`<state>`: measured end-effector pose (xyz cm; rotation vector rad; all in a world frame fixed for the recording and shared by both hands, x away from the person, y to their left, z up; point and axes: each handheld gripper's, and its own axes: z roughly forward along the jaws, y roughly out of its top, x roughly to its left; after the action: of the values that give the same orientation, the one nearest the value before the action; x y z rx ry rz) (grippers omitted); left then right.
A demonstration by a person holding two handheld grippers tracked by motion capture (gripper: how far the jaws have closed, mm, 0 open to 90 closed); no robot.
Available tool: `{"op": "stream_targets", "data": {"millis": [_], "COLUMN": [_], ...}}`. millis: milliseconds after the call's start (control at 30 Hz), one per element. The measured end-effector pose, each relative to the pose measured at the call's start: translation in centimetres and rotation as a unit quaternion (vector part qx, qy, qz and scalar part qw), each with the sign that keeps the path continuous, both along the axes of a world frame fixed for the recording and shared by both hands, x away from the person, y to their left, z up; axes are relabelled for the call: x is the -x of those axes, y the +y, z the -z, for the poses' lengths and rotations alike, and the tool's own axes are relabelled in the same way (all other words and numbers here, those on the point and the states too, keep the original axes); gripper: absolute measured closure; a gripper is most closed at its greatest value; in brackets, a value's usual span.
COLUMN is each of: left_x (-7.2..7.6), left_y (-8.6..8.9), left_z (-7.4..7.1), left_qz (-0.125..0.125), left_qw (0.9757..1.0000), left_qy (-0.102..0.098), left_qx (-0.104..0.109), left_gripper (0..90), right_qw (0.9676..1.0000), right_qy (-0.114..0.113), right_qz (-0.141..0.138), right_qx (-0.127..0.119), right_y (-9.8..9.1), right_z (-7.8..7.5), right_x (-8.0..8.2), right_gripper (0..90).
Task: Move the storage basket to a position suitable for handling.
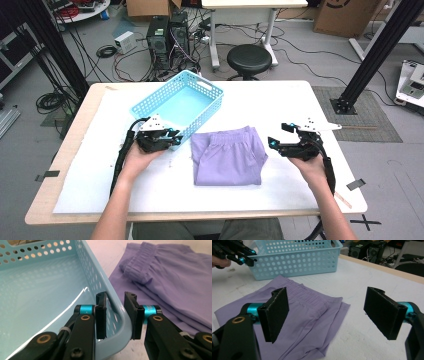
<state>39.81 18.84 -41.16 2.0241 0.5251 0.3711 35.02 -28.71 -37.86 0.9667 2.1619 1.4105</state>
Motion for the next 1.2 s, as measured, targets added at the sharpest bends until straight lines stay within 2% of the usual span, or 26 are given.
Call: {"op": "stream_targets", "data": {"millis": [67,167,200,233,267,300,333,367,400,433,467,500,533,567,600,633,667,733,767,800,867,933,967,1067,1133,1200], "left_x": [-0.2,-0.1,0.1,0.3,0.6,0.6,0.8,1.7,1.7,2.7,2.7,3.1,3.7,3.7,4.2,4.2,4.3,4.5,4.4,4.4,4.1,4.1,4.1,4.0,4.0,3.8], "left_y": [0.1,0.2,0.4,0.6,1.0,1.0,1.3,2.2,2.2,3.1,3.1,3.6,4.2,4.2,4.8,4.8,5.1,5.3,5.4,5.5,5.7,5.7,5.6,5.4,5.3,5.0], "left_z": [0.1,0.0,-0.2,-0.4,-0.7,-0.7,-0.9,-1.1,-1.1,-1.0,-1.0,-1.0,-0.8,-0.8,-0.6,-0.6,-0.4,0.1,0.3,0.4,0.9,1.1,1.3,1.6,1.7,1.9], "left_qz": [0.006,-0.003,-0.020,-0.040,-0.053,-0.053,-0.060,-0.077,-0.077,-0.108,-0.108,-0.119,-0.144,-0.144,-0.153,-0.153,-0.156,-0.163,-0.165,-0.163,-0.166,-0.169,-0.171,-0.180,-0.180,-0.186], "left_qw": [1.0000,0.9998,0.9993,0.9982,0.9971,0.9971,0.9963,0.9935,0.9935,0.9898,0.9898,0.9884,0.9849,0.9849,0.9827,0.9827,0.9826,0.9819,0.9817,0.9822,0.9825,0.9820,0.9817,0.9806,0.9807,0.9799], "left_qy": [-0.005,-0.012,-0.009,-0.011,-0.016,-0.016,-0.022,-0.036,-0.036,-0.047,-0.047,-0.049,-0.056,-0.056,-0.056,-0.056,-0.056,-0.055,-0.051,-0.047,-0.026,-0.030,-0.033,-0.028,-0.027,-0.027], "left_qx": [0.005,0.013,0.031,0.044,0.052,0.052,0.057,0.076,0.076,0.081,0.081,0.081,0.077,0.077,0.087,0.087,0.084,0.080,0.081,0.081,0.079,0.078,0.077,0.072,0.072,0.068], "left_gripper": [72.4,72.3,66.4,55.2,49.1,47.1,43.9,40.9,40.0,39.9,39.3,39.1,38.7,37.3,36.7,36.7,36.4,35.6,34.4,34.4,31.3,31.3,31.3,31.3,31.3,31.3], "right_qw": [1.0000,1.0000,1.0000,1.0000,1.0000,1.0000,1.0000,1.0000,1.0000,1.0000,1.0000,0.9997,0.9995,0.9995,0.9993,0.9993,0.9993,0.9993,0.9995,0.9995,0.9998,0.9999,0.9999,0.9997,0.9996,0.9992], "right_qy": [0.000,0.000,0.002,0.003,0.003,0.003,0.003,0.002,-0.001,-0.001,-0.001,0.004,0.003,0.003,0.007,0.007,0.007,0.008,0.008,0.008,0.004,0.006,0.008,0.008,0.012,0.020], "right_qz": [-0.001,-0.002,-0.001,-0.002,-0.002,-0.003,-0.002,-0.002,0.000,0.004,0.004,0.006,0.007,0.007,0.013,0.013,0.018,0.016,0.017,0.017,0.011,0.010,0.005,0.009,0.010,0.013], "right_qx": [0.000,0.002,0.001,0.001,0.002,0.002,0.003,0.003,-0.001,-0.009,-0.009,-0.025,-0.031,-0.031,-0.035,-0.035,-0.032,-0.032,-0.024,-0.024,-0.013,-0.008,-0.005,0.019,0.022,0.033], "right_y": [0.0,0.1,0.2,0.2,0.3,0.4,0.5,0.6,0.8,1.0,1.0,1.4,1.6,1.6,2.2,2.2,3.1,3.5,4.5,4.5,6.0,6.6,7.9,9.7,10.1,11.0], "right_z": [0.0,0.1,0.1,0.1,0.2,0.2,0.2,0.2,0.2,0.1,0.1,0.1,0.1,0.1,-0.1,-0.1,-0.4,-0.5,-0.8,-0.8,-1.0,-1.1,-1.2,-1.1,-1.1,-1.0], "right_x": [0.0,0.0,-0.1,-0.1,-0.2,-0.3,-0.4,-0.5,-0.7,-1.1,-1.1,-2.3,-3.0,-3.0,-4.3,-4.3,-6.2,-7.0,-8.4,-8.4,-10.2,-10.8,-12.3,-14.5,-15.1,-16.8], "right_gripper": [20.6,20.6,20.6,20.6,20.6,20.6,20.6,20.6,20.7,20.7,20.7,20.7,20.7,20.7,20.8,20.8,23.9,24.5,24.5,24.5,25.5,26.4,27.7,33.1,34.4,40.2]}}
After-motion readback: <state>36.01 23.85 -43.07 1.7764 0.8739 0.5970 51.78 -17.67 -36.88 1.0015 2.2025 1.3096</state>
